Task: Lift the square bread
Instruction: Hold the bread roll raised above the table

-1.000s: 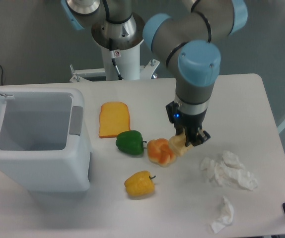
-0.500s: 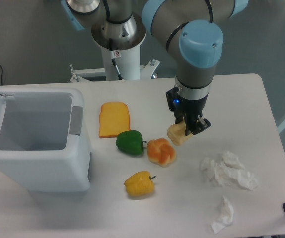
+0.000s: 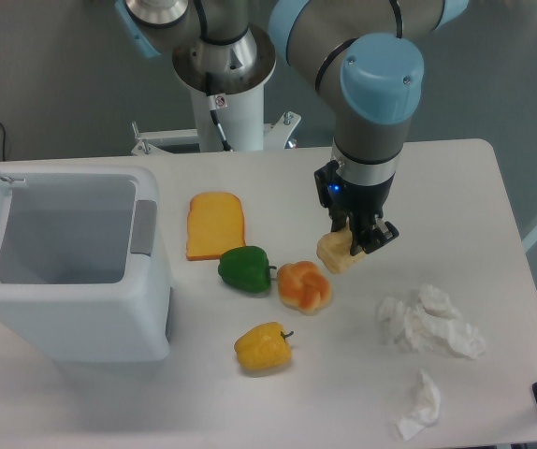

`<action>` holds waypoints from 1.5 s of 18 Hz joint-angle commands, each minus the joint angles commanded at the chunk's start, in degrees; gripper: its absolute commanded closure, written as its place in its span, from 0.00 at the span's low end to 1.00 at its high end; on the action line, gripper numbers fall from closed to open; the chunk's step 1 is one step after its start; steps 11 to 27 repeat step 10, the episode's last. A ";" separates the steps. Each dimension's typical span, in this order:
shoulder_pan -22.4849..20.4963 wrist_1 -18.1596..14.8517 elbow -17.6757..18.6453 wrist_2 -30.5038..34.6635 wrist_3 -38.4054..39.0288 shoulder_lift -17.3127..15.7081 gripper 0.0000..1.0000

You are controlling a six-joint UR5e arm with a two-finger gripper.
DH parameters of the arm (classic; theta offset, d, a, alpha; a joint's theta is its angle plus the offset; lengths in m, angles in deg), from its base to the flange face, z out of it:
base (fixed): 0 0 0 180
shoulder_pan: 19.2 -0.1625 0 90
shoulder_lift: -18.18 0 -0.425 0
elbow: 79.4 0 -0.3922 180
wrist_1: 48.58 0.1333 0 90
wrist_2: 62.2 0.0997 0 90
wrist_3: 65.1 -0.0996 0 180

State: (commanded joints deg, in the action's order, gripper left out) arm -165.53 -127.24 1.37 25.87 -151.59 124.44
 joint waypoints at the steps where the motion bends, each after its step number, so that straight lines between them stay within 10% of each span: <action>1: 0.00 0.00 0.09 0.00 0.09 0.00 0.50; 27: -0.09 0.09 -0.17 -0.44 0.44 -0.09 0.50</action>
